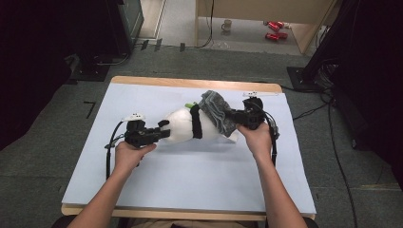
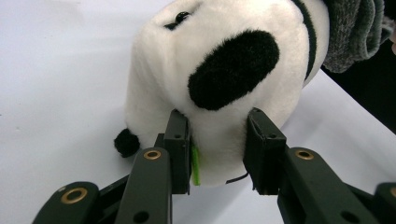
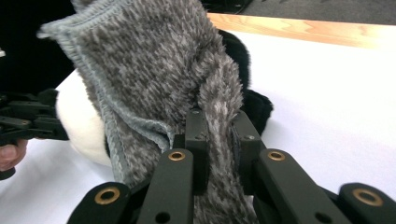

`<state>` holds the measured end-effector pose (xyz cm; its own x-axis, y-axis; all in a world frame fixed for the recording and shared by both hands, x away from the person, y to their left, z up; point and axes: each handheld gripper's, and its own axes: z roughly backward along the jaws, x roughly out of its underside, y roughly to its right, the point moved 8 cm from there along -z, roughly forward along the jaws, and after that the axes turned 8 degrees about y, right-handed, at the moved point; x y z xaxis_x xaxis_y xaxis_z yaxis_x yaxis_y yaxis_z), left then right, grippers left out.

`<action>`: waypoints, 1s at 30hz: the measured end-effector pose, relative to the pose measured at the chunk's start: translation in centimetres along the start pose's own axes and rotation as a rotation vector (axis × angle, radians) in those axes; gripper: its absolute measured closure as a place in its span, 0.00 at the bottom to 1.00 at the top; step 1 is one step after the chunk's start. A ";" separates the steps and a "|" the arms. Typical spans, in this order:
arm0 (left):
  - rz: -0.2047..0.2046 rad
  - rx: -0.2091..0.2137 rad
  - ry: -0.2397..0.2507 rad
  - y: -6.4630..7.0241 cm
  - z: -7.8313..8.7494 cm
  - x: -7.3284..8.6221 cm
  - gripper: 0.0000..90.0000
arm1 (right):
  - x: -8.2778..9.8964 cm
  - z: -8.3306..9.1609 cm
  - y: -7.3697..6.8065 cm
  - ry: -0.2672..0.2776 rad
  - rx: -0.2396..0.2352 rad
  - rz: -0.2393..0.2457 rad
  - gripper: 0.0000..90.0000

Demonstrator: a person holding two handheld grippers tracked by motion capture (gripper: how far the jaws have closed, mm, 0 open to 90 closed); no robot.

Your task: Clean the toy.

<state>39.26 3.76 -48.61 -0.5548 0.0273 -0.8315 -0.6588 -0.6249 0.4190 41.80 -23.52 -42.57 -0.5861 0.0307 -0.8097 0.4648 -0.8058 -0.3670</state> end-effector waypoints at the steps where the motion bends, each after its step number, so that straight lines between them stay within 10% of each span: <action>1: 0.002 0.001 0.002 0.0 0.0 0.0 0.73 | 0.1 0.0 0.2 -0.001 0.002 -0.005 0.90; 14: 0.013 0.006 0.002 -0.3 0.0 -0.1 0.76 | 0.1 1.5 3.1 0.009 0.097 -0.024 0.90; 30: 0.142 0.214 0.014 2.3 1.0 -1.6 0.87 | -3.1 4.0 -2.1 0.121 -0.057 0.018 0.90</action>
<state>38.07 3.08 -45.96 -0.6430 -0.0608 -0.7635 -0.6683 -0.4423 0.5981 39.98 -24.29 -37.40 -0.4945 0.0908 -0.8644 0.5136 -0.7718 -0.3748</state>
